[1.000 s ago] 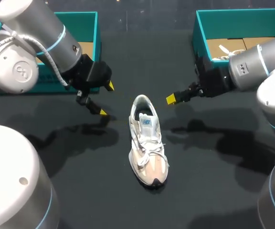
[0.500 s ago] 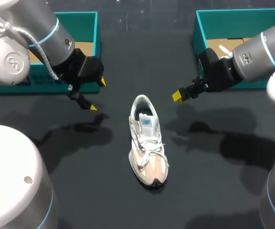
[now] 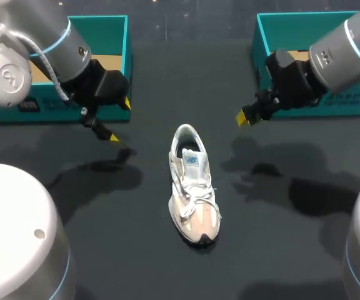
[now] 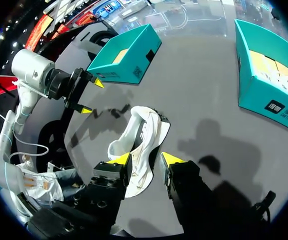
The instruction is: Take the shoe out of the shoebox, open the shoe tongue, remove and reinsert the insole, then place the shoe into the shoebox
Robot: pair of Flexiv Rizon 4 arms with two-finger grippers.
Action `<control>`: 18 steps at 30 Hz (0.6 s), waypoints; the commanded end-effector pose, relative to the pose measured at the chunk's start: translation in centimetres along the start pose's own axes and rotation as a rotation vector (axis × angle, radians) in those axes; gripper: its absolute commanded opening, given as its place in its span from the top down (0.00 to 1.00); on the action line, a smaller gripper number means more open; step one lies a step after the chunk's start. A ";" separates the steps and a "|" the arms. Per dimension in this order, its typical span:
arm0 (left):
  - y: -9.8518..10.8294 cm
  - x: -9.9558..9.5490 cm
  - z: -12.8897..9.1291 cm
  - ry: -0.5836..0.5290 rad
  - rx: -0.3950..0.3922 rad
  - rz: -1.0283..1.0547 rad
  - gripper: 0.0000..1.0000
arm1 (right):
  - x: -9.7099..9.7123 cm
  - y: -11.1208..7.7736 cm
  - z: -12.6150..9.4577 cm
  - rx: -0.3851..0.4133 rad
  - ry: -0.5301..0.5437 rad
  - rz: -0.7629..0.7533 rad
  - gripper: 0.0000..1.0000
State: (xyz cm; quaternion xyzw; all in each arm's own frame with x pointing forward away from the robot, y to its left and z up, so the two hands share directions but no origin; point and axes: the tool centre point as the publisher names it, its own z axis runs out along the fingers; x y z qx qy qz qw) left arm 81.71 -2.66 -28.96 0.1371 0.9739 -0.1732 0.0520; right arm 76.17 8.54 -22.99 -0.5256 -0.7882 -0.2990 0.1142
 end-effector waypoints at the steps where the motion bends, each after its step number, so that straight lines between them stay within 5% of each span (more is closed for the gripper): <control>1: 0.4 0.2 -1.0 -0.008 0.001 0.006 0.00 | 1.0 -0.4 -1.0 0.005 -0.121 0.003 1.00; 13: 3.1 -0.3 -4.0 0.016 -0.032 0.115 0.00 | 5.4 -0.5 1.2 0.057 -0.325 0.051 1.00; 18: 3.1 -0.3 -4.0 0.016 -0.032 0.115 0.00 | 5.4 -0.5 1.2 0.057 -0.325 0.051 1.00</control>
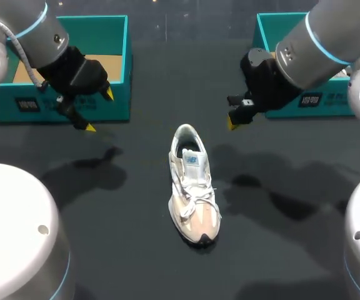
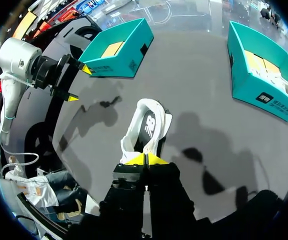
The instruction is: Take the shoe out of the shoebox, open the shoe tongue, remove and reinsert the insole, then place the shoe into the shoebox
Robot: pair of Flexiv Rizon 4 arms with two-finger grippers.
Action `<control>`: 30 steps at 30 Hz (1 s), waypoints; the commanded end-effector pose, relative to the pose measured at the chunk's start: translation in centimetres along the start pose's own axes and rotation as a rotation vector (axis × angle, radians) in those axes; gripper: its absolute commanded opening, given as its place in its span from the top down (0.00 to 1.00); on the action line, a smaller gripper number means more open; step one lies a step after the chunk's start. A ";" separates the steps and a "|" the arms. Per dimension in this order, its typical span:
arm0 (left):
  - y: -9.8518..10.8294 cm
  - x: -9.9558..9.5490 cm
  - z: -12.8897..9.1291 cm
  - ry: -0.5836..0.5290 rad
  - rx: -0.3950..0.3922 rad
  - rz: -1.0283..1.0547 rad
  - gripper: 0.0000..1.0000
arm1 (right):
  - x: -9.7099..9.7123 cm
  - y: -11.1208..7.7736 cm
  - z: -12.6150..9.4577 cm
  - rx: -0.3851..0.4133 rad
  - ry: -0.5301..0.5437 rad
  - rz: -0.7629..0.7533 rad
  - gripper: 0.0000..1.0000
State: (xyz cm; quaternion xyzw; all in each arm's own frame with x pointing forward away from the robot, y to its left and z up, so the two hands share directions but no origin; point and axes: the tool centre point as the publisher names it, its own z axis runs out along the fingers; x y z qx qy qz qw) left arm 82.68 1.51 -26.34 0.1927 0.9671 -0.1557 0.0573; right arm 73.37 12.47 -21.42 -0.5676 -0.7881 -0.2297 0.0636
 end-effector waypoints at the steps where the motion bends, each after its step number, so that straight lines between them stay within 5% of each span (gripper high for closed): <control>1: -0.1 0.0 -0.2 0.003 -0.004 0.001 0.00 | 0.5 0.4 0.4 0.007 -0.147 0.002 1.00; 8: -0.1 0.0 -0.2 0.003 -0.004 0.001 0.00 | 0.5 0.4 0.4 0.007 -0.147 0.002 1.00; 18: 3.8 -1.7 -1.9 0.016 0.015 0.094 0.00 | 6.1 1.5 5.4 -0.003 -0.200 0.073 1.00; 26: 7.5 -2.9 -4.0 0.007 0.022 0.128 0.00 | 7.8 1.4 7.2 -0.024 -0.273 0.147 1.00; 30: 7.5 -2.9 -4.0 0.007 0.022 0.128 0.00 | 8.0 1.1 7.1 -0.044 -0.266 0.155 1.00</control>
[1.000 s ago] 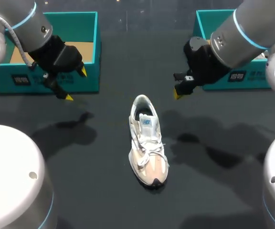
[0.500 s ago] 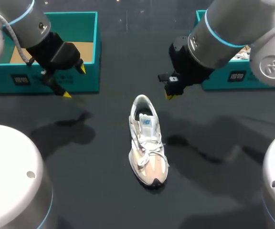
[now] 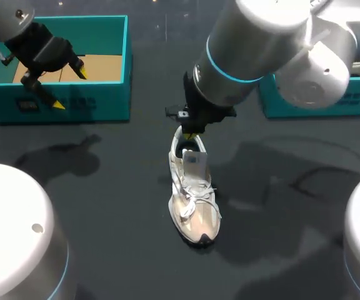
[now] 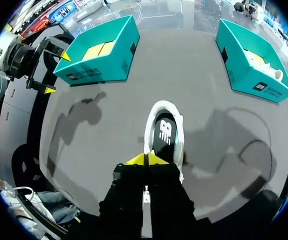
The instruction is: Take the shoe out of the shoebox, open the shoe tongue, remove and reinsert the insole, then place the shoe into the shoebox
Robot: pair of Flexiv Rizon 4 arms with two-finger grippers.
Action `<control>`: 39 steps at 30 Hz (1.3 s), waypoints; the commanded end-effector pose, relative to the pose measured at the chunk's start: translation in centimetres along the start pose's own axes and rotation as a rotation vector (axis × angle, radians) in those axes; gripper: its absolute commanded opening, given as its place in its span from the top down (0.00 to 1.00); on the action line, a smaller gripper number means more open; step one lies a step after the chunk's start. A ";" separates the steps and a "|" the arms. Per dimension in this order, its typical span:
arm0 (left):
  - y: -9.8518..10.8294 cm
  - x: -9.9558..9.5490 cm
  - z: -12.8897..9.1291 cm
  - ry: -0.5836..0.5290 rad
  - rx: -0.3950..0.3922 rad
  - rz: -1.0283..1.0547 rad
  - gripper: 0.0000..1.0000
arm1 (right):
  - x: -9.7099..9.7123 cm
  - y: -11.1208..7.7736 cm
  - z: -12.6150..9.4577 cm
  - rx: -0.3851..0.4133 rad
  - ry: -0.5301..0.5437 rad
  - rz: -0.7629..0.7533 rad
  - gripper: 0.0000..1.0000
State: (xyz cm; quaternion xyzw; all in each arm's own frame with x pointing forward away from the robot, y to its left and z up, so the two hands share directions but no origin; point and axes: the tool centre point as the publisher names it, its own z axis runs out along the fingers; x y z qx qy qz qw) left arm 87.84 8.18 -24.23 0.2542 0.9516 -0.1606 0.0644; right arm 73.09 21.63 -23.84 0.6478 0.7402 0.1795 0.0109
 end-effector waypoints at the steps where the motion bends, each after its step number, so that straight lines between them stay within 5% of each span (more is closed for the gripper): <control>1: 0.2 -0.2 -0.1 0.005 0.003 0.002 0.00 | 1.0 -0.4 0.8 -0.011 -0.059 0.002 1.00; 7: 0.2 -0.2 -0.1 0.005 0.003 0.002 0.00 | 1.0 -0.4 0.8 -0.011 -0.059 0.002 1.00; 15: 0.2 -0.2 -0.1 0.005 0.003 0.002 0.00 | 1.8 1.6 4.6 0.054 -0.260 0.005 1.00; 27: 0.2 -0.2 -0.1 0.005 0.003 0.002 0.00 | 1.7 1.8 5.5 0.064 -0.293 -0.002 1.00; 39: 0.2 -0.2 -0.1 0.005 0.003 0.002 0.00 | -1.5 1.4 9.7 0.091 -0.356 0.007 1.00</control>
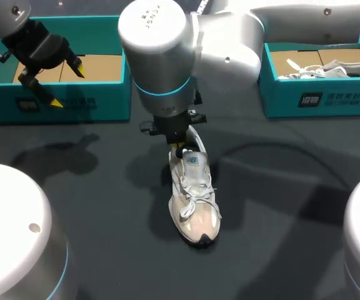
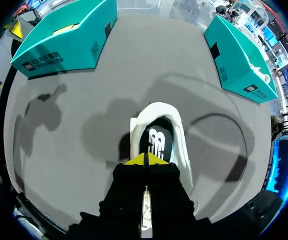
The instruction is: Take the shoe out of the shoebox, open the shoe tongue, remove and reinsert the insole, then place the shoe into the shoebox
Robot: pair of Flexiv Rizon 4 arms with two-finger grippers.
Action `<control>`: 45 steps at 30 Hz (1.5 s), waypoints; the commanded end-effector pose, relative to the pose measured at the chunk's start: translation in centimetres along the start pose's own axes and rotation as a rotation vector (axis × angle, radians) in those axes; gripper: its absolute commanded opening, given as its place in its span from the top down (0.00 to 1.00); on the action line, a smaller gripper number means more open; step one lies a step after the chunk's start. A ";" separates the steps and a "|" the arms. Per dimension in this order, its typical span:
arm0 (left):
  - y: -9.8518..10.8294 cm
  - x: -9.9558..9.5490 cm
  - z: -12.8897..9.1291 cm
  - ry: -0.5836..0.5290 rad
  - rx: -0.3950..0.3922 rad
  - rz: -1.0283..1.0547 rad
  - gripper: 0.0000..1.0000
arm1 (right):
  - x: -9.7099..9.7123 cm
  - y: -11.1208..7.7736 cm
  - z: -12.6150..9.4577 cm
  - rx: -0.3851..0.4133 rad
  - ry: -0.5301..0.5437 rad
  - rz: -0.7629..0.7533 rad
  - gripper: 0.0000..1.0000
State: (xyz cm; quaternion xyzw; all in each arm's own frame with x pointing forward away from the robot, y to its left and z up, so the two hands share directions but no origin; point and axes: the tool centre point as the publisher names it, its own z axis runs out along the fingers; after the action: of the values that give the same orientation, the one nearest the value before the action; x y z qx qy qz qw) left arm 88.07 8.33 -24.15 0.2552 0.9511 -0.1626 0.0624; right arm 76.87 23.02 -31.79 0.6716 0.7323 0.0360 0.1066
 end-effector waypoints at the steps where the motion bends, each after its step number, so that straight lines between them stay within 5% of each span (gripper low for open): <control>1: 0.0 0.0 0.0 0.002 -0.002 0.000 0.00 | -0.3 0.0 1.4 0.007 -0.045 -0.004 1.00; 5: 0.0 0.0 0.0 0.002 -0.002 0.000 0.00 | -0.9 -0.3 1.7 0.008 -0.139 -0.007 1.00; 15: 0.0 0.0 0.0 0.002 -0.002 0.000 0.00 | -1.1 -0.4 1.4 -0.002 -0.143 -0.010 1.00; 32: 0.0 0.0 0.0 0.002 -0.002 0.000 0.00 | -2.8 -0.7 5.5 -0.037 -0.330 0.014 1.00; 45: 0.0 0.0 0.0 0.002 -0.002 0.000 0.00 | -3.3 -1.6 7.7 -0.030 -0.267 0.040 1.00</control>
State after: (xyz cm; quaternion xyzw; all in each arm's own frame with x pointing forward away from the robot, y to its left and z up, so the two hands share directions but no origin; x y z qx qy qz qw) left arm 88.07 8.33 -24.17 0.2551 0.9511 -0.1627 0.0624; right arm 77.95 19.62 -39.36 0.6772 0.7019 -0.0568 0.2136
